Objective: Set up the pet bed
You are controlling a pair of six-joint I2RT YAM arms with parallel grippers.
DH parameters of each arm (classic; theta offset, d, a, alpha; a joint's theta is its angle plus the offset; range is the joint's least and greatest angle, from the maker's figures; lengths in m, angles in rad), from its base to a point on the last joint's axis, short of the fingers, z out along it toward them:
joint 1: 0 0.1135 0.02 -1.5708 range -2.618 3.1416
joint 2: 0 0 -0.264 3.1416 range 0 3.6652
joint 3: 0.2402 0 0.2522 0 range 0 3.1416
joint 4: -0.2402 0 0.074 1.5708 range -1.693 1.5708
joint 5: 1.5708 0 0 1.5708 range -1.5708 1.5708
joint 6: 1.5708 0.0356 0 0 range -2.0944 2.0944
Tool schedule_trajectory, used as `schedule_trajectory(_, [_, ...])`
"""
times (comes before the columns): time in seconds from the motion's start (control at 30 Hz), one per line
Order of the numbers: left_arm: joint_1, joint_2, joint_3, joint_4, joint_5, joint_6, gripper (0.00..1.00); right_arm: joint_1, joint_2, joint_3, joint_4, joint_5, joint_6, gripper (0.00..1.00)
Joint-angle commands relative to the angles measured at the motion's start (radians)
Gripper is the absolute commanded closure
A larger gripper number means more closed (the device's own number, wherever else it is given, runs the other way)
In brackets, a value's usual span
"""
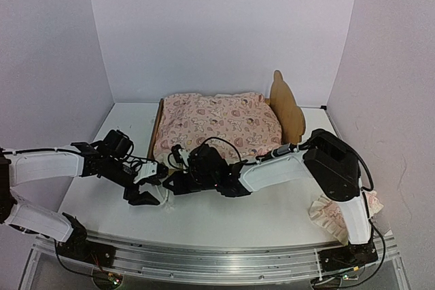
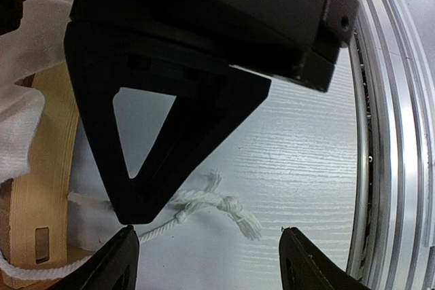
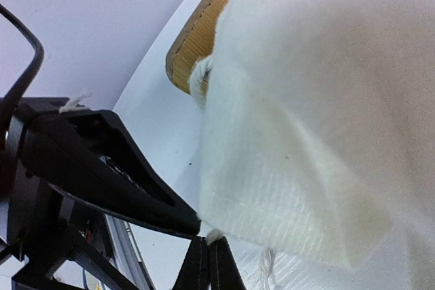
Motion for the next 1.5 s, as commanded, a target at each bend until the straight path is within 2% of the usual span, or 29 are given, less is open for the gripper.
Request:
schedule_trajectory(0.0, [-0.021, 0.028, -0.02, 0.091, 0.048, -0.085, 0.27, 0.009, -0.008, 0.032, 0.068, -0.058, 0.099, 1.0])
schedule_trajectory(0.2, [-0.037, 0.043, -0.046, 0.099, 0.05, -0.118, 0.29, 0.01, 0.009, 0.048, 0.085, -0.05, 0.124, 1.0])
schedule_trajectory(0.3, [-0.041, 0.059, -0.056, 0.139, 0.025, -0.143, 0.36, 0.009, 0.014, 0.056, 0.088, -0.055, 0.124, 1.0])
schedule_trajectory(0.33, [-0.042, 0.062, -0.059, 0.15, 0.017, -0.151, 0.43, 0.009, 0.015, 0.057, 0.088, -0.057, 0.124, 1.0])
schedule_trajectory(0.37, [-0.042, 0.062, -0.059, 0.162, 0.003, -0.158, 0.54, 0.009, 0.015, 0.057, 0.089, -0.058, 0.124, 1.0])
schedule_trajectory(0.47, [-0.041, 0.052, -0.052, 0.175, -0.036, -0.182, 0.92, 0.01, 0.017, 0.047, 0.089, -0.062, 0.125, 1.0])
schedule_trajectory(0.5, [-0.041, 0.049, -0.045, 0.171, -0.052, -0.196, 0.98, 0.01, 0.019, 0.042, 0.089, -0.063, 0.122, 1.0])
schedule_trajectory(0.53, [-0.041, 0.043, -0.033, 0.159, -0.069, -0.208, 1.0, 0.01, 0.019, 0.038, 0.088, -0.066, 0.112, 1.0])
schedule_trajectory(0.6, [-0.038, 0.031, -0.018, 0.121, -0.112, -0.209, 1.0, 0.01, 0.013, 0.017, 0.069, -0.057, 0.057, 0.97])
schedule_trajectory(0.67, [-0.023, 0.007, -0.012, 0.079, -0.132, -0.182, 1.0, 0.01, -0.003, 0.0, -0.01, -0.033, -0.031, 0.89])
schedule_trajectory(0.8, [-0.004, -0.041, -0.032, -0.008, -0.172, -0.125, 1.0, 0.015, -0.03, -0.042, -0.156, 0.019, -0.223, 0.63])
schedule_trajectory(0.87, [0.001, -0.063, -0.05, -0.034, -0.19, -0.11, 1.0, 0.019, -0.035, -0.064, -0.156, 0.023, -0.294, 0.57])
schedule_trajectory(1.03, [0.002, -0.099, -0.087, -0.068, -0.21, -0.081, 1.0, 0.043, 0.01, -0.011, -0.156, 0.024, -0.465, 0.48])
schedule_trajectory(1.23, [0.002, -0.08, -0.141, -0.049, -0.261, -0.029, 1.0, 0.056, 0.097, 0.061, -0.161, 0.032, -0.513, 0.49])
schedule_trajectory(1.4, [0.002, -0.059, -0.156, -0.016, -0.292, -0.019, 1.0, 0.076, 0.102, 0.033, -0.228, 0.101, -0.558, 0.58])
schedule_trajectory(1.47, [0.002, -0.049, -0.165, -0.007, -0.29, -0.015, 1.0, 0.076, 0.104, 0.027, -0.247, 0.127, -0.551, 0.69])
